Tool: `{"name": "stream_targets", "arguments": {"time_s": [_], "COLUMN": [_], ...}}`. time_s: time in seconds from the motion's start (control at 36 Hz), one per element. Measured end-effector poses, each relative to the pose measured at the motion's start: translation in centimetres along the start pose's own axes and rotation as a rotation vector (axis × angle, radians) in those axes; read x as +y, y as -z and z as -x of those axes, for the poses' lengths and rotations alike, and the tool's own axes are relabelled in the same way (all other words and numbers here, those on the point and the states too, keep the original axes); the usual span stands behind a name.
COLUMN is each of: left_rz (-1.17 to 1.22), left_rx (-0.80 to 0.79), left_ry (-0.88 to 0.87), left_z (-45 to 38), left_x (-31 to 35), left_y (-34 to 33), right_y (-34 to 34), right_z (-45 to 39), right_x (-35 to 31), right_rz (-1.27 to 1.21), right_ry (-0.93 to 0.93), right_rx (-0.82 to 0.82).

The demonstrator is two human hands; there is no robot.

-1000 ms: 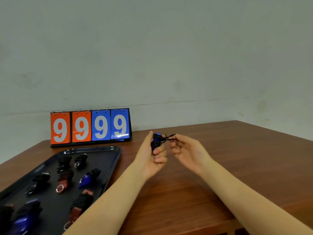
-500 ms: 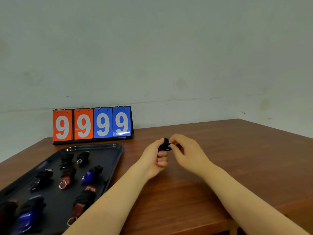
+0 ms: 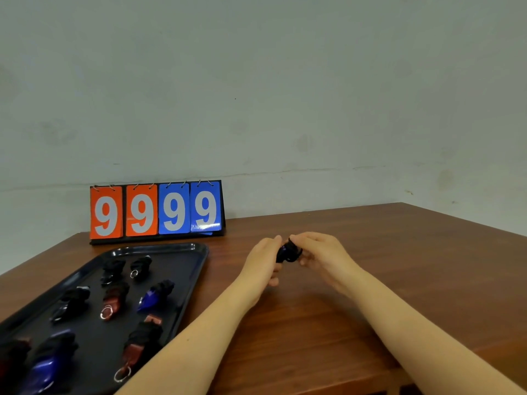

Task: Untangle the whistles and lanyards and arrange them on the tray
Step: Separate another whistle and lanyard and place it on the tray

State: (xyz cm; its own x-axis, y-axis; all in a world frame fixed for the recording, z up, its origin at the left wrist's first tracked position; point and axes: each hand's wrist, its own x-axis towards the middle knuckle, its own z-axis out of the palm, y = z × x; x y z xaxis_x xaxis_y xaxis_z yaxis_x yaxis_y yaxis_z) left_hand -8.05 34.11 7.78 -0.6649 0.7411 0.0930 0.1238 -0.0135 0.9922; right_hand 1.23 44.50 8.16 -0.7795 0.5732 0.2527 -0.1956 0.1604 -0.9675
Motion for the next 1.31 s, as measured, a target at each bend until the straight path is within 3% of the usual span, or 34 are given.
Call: {"name": "stream_targets", "arguments": {"time_s": [0.08, 0.17, 0.39, 0.56, 0.69, 0.86, 1.0, 1.31], "left_rz": [0.07, 0.207, 0.373, 0.238, 0.308, 0.424, 0.548, 0.568], "left_rx": [-0.036, -0.05, -0.077, -0.108, -0.094, -0.088, -0.001, -0.047], "left_ry": [-0.051, -0.036, 0.112, 0.031, 0.069, 0.115, 0.089, 0.096], "left_z": [0.0, 0.0, 0.1, 0.2, 0.0, 0.3, -0.1, -0.2], "left_x": [-0.1, 0.2, 0.1, 0.4, 0.1, 0.3, 0.1, 0.0], "left_y": [-0.1, -0.1, 0.1, 0.1, 0.2, 0.1, 0.0, 0.1], "right_y": [0.3, 0.4, 0.1, -0.2, -0.5, -0.9, -1.4, -1.5], "right_z": [-0.1, -0.2, -0.2, -0.2, -0.1, 0.0, 0.4, 0.3], "right_x": [0.1, 0.0, 0.3, 0.4, 0.5, 0.3, 0.6, 0.5], "right_rz": [-0.307, -0.434, -0.203, -0.217, -0.157, 0.095, 0.286, 0.254], "right_ry": [-0.128, -0.123, -0.02, -0.026, -0.011, 0.146, 0.213, 0.232], "right_rx": [-0.077, -0.095, -0.043, -0.049, -0.051, 0.067, 0.014, 0.14]}}
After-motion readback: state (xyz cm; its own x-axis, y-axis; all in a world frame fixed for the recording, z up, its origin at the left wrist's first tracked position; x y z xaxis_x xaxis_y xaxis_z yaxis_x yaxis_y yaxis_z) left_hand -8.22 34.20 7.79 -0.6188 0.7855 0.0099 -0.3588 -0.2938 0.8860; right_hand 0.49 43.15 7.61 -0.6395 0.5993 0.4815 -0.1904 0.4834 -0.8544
